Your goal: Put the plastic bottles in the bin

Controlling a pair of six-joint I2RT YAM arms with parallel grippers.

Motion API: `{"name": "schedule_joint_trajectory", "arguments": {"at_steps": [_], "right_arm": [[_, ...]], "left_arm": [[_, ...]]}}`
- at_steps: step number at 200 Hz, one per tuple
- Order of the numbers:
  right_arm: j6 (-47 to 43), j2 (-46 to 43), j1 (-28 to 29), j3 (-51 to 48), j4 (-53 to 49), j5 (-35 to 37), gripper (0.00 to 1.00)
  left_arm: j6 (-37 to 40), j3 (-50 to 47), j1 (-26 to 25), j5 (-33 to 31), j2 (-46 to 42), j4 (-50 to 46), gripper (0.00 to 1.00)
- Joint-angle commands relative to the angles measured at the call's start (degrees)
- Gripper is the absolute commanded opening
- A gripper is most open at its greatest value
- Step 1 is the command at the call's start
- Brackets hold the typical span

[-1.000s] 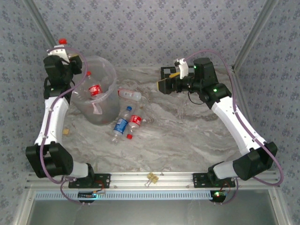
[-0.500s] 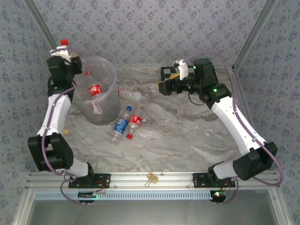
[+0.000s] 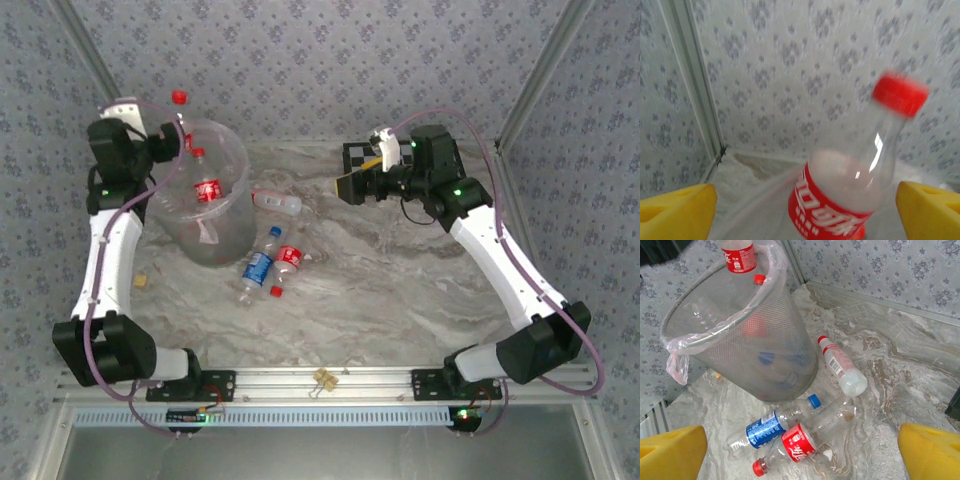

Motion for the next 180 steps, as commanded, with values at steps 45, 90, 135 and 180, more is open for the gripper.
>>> {"name": "schedule_joint_trajectory", "arguments": {"at_steps": [45,90,135,180], "right_arm": [[-0.5,0.03,0.8,0.06,-1.19,0.77,1.0],[-1.51,0.04,1.66,0.54,-3.14,2.71,1.0],[-2.12,0.35,2.33,0.14,-3.67,3.96,1.0],[-2.16,1.97,2.7,0.56,-3.31,3.63,1.0]], "left_arm": [[-6.67,17.19,0.42,7.53,9.49,-6.15,0.78],[-7.81,23.7,0.03,5.81,16.75,-8.11,0.65],[-6.49,19.35,-0.28,2.87,15.55,-10.54,0.36],[-2.26,7.09,-0.92,0.24,8.76,-10.3,0.13]]}}
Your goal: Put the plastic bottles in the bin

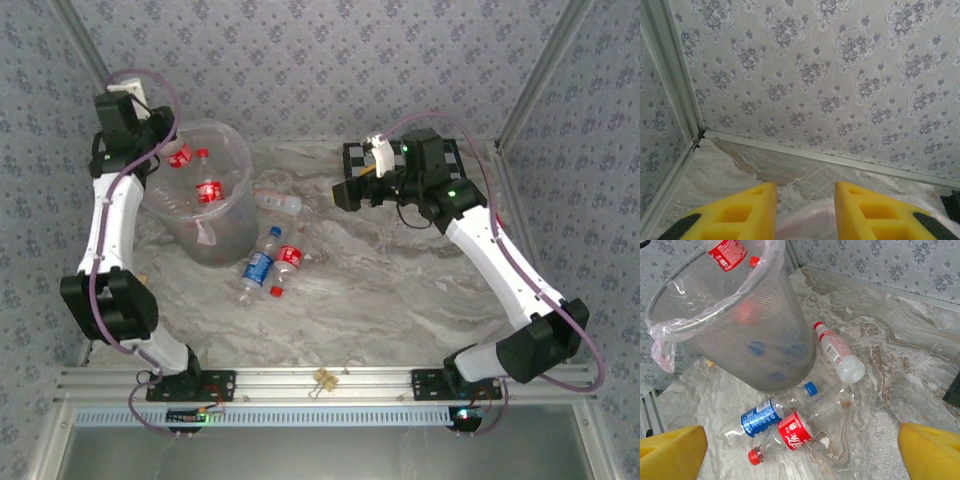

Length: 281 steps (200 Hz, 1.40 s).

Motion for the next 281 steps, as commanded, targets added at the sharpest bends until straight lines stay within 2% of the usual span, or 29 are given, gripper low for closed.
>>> {"name": "schedule_joint_trajectory", "arguments": {"at_steps": [1,50,87,104,159,192,204,231,281], "right_arm": [[-0.86,1.43,0.54,0.55,-0.44,0.39,1.0],[-0.67,3.13,1.5,1.48,-0.43,0.52,1.0],[-0.56,4.42,2.29,2.21,-0.28,0.55,1.0],[-0.64,4.96,2.72,2.66,-0.6,0.53,1.0],[-0.4,5.62,3.13,1.98,-2.36,2.23,1.0],[-0.53,5.81,3.05,1.79,-2.32,2.54,1.0],[-0.4,6.03,3.18,1.75,-1.99,2.46,1.0],[0.19,6.78,3.32,1.53,-0.92,2.12,1.0],[1.74,6.83,3.53,0.59,-1.22,5.09,1.0]], "left_arm": [[2.63,-4.78,-0.72,-1.36,-4.25,-2.97,0.13],[6.65,-7.7,-1.44,-6.73,-5.53,-12.87,0.01],[5.65,-10.65,-1.45,-6.62,-5.39,-16.11,0.0],[5.44,-11.91,-1.5,-4.32,-4.51,-16.34,0.0],[2.61,-14.06,-1.4,8.58,-4.77,-16.37,0.0],[4.17,-7.03,-1.75,9.75,-6.49,-24.12,0.0],[5.54,-5.15,-2.03,8.71,-6.42,-27.02,0.0],[8.85,-4.57,-3.09,-0.05,-3.88,-31.78,0.0],[8.76,-13.58,-6.27,-6.25,-3.01,-25.95,0.0]]}}
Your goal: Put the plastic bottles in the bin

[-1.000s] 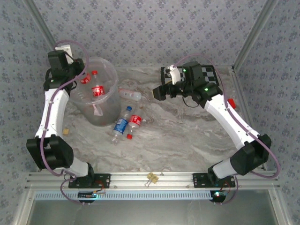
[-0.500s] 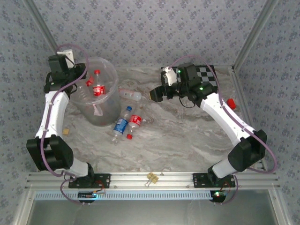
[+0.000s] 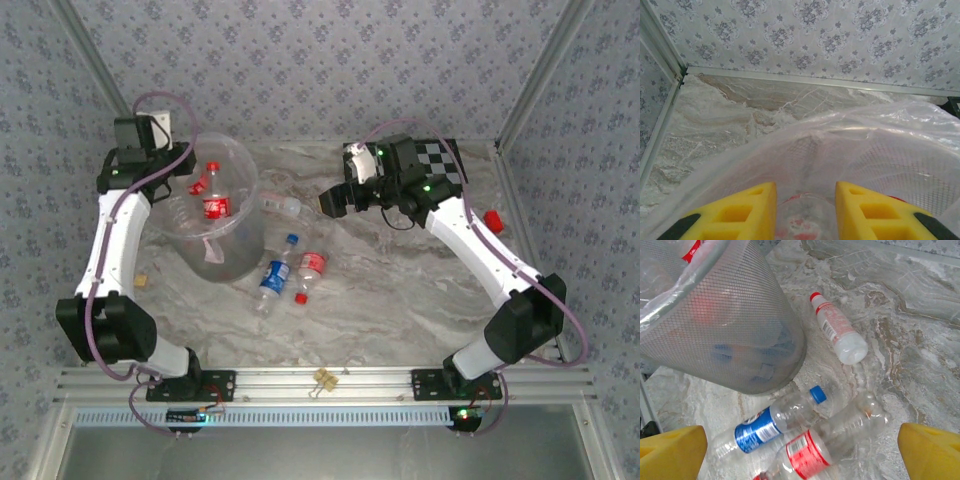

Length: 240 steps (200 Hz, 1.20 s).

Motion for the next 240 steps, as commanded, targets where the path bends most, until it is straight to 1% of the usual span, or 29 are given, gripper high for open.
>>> {"name": "schedule_joint_trajectory", "arguments": {"at_steps": [1,32,48,60,74,112,134,143,151,157,179,206,218,233,240], "right_arm": [[1.63,0.34,0.43,-0.12,-0.21,2.56,1.0],[8.41,0.34,0.58,-2.59,-1.5,5.57,1.0],[14.06,0.16,0.69,-4.2,-4.97,9.99,1.0],[17.53,0.01,0.67,-5.6,-9.19,13.0,0.98],[20.88,-0.48,0.85,-8.62,-11.07,14.62,0.93],[25.86,-1.47,1.32,-19.76,-7.62,14.43,0.78],[26.74,0.55,1.32,-22.8,-5.75,15.3,0.77],[26.29,1.69,1.31,-23.66,-4.51,15.95,0.79],[25.72,2.89,1.44,-23.97,-3.29,16.02,0.85],[25.6,3.57,1.56,-24.01,-2.64,16.03,0.87],[26.23,4.96,1.87,-24.91,1.35,14.2,0.88],[26.43,7.73,1.89,-24.63,2.38,13.35,0.83],[26.06,8.41,1.84,-24.39,2.1,13.53,0.79],[25.44,8.31,1.84,-23.96,1.23,14.38,0.73],[25.14,8.01,1.85,-23.72,0.87,14.82,0.7]], "left_arm": [[2.64,-6.76,-1.74,-5.96,3.26,-11.07,0.0],[0.48,-10.59,-3.4,-6.63,4.64,-7.6,0.0],[-1.85,-12.9,-3.52,-5.78,4.66,-3.4,0.0],[-3.6,-14.37,-3.88,-4.85,4.81,-1.15,0.0],[-4.96,-15.53,-4.71,-4.51,5.32,0.58,0.0],[-8.21,-18.46,-6.94,-4.97,5.46,4.69,0.0],[-8.5,-18.33,-7.58,-5.7,3.95,4.79,0.0],[-8.18,-17.79,-7.63,-5.75,3.04,4.32,0.0],[-7.73,-17.06,-7.72,-5.66,2.2,3.51,0.05],[-7.25,-16.52,-7.8,-5.65,1.72,2.8,0.12],[-5.14,-14.08,-8.15,-5.73,-0.57,-0.01,0.37],[-2.38,-10.08,-8.16,-6.81,-2.5,-3.97,0.55],[-1.08,-7.82,-8.17,-7.48,-2.99,-5.75,0.63],[0.36,-4.96,-8.17,-7.95,-3.53,-6.88,0.69],[0.82,-3.52,-8.16,-8.03,-3.77,-8.93,0.72]]}}
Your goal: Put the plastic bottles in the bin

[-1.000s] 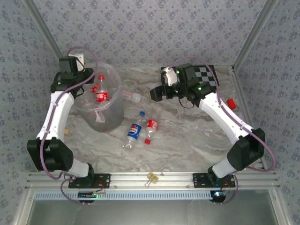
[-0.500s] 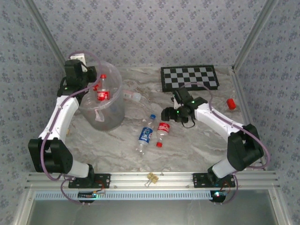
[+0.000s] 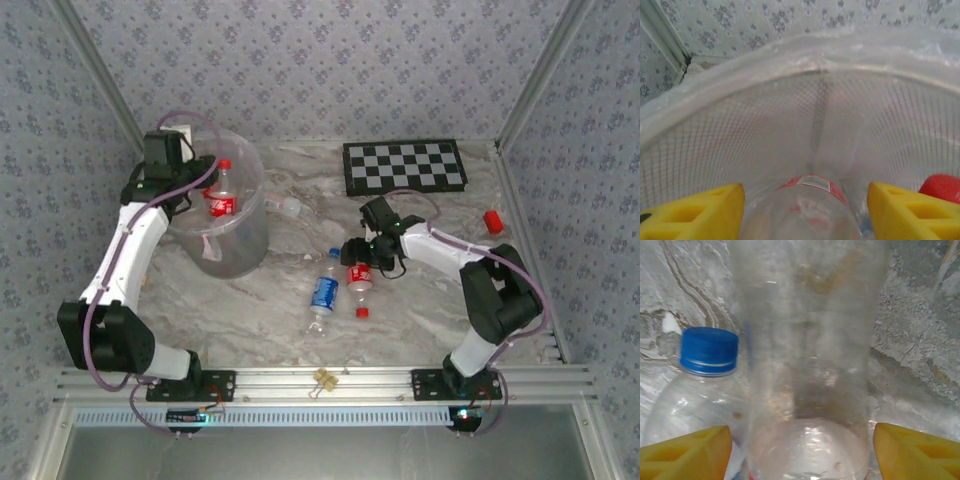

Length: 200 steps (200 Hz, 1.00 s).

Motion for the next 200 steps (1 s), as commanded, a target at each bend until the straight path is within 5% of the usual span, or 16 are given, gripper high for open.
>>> {"name": "schedule_joint_trajectory", "arguments": {"at_steps": [1,69,128,173,200], "right_arm": [[-0.54,-0.07,0.22,0.77,-0.83,1.09,0.69],[-3.93,-5.19,-2.42,3.67,-5.22,2.68,0.37],[-4.79,-9.83,-8.34,6.68,-3.08,-8.91,0.35],[-5.01,-13.45,-11.44,11.26,0.71,-17.01,0.34],[-3.13,-14.75,-11.31,13.78,7.43,-23.67,0.34]], "left_arm": [[2.97,3.89,-0.92,1.37,-0.19,-12.28,0.72],[3.61,14.95,-1.93,2.27,-3.58,-17.1,0.79],[-3.9,12.34,-6.21,9.8,-10.48,-14.58,0.8],[-5.27,10.85,-7.6,6.08,-12.57,-14.6,0.79],[-10.26,7.95,-9.56,15.4,-12.9,-8.61,0.76]]}}
